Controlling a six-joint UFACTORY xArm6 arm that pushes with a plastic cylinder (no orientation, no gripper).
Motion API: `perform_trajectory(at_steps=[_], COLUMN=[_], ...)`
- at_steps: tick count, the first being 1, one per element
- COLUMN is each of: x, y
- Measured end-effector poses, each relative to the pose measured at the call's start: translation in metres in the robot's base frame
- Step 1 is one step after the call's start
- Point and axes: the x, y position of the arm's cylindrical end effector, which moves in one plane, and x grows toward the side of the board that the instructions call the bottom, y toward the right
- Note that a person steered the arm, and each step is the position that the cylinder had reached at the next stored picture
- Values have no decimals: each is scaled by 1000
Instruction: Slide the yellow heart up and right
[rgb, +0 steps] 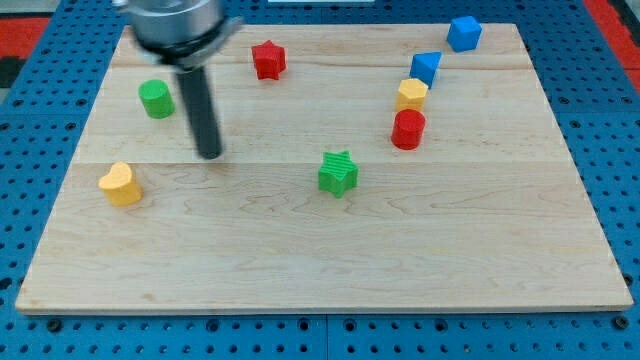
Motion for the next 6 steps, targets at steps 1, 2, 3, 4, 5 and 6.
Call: perform_trajectory(at_steps=[1, 2, 3, 4, 5, 6], x=[47, 81, 80, 65, 56, 24], y=[-29, -31, -99, -81, -48, -47])
